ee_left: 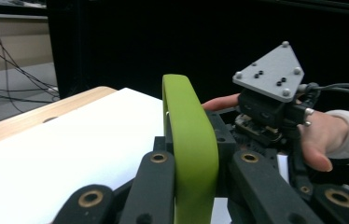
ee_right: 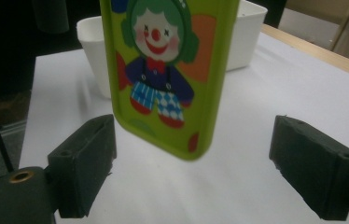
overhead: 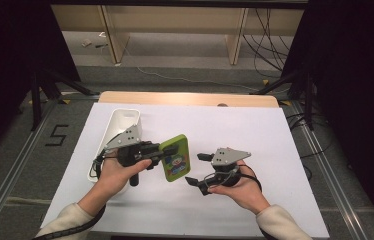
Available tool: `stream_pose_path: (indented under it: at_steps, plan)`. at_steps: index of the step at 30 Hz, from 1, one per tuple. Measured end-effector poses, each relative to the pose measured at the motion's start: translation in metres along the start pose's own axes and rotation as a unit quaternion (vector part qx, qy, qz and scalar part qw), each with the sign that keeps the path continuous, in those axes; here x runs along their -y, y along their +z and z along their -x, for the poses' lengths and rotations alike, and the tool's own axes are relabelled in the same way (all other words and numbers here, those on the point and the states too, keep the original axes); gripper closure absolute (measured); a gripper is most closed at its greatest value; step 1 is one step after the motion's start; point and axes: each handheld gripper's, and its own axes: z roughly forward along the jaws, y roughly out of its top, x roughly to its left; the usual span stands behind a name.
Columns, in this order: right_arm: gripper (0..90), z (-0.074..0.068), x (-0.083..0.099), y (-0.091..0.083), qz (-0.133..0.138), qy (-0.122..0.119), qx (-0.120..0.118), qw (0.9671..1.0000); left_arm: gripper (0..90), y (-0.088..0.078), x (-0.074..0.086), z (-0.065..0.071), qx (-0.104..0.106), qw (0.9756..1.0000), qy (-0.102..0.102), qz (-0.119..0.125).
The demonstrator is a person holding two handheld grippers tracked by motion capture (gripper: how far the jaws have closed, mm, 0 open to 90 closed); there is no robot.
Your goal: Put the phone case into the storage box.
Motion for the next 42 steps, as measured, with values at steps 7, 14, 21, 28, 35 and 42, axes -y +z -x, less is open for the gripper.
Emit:
stream_pose_path:
  at_steps: [7, 14, 21, 28, 35, 42]
  plan:
    - [18.4, 0.006, 0.003, 0.017, -0.001, 0.005, -0.045, 0.999, 82.6, 0.007, 0.001, 0.003, 0.022, 0.9997, 0.009, -0.003]
    - [32.3, 0.006, 0.008, 0.023, -0.001, 0.009, -0.084, 0.9964, 82.6, 0.011, 0.001, 0.004, 0.031, 0.9995, 0.009, -0.001]
    - [46.7, 0.005, 0.009, 0.024, -0.002, 0.01, -0.099, 0.9951, 82.6, 0.012, 0.001, 0.002, 0.035, 0.9993, 0.003, 0.006]
    - [66.5, 0.008, 0.013, 0.023, 0.004, 0.035, -0.136, 0.9901, 81.5, 0.01, 0.002, -0.001, 0.041, 0.9989, 0.001, 0.024]
    - [77.5, 0.008, 0.012, 0.02, 0.015, 0.049, -0.152, 0.9871, 72.1, 0.01, 0.0, -0.001, 0.037, 0.9986, 0.008, 0.036]
    - [77.7, 0.004, 0.007, 0.018, 0.01, 0.054, -0.126, 0.9905, 37.0, 0.011, -0.001, 0.002, -0.025, 0.9992, 0.022, 0.021]
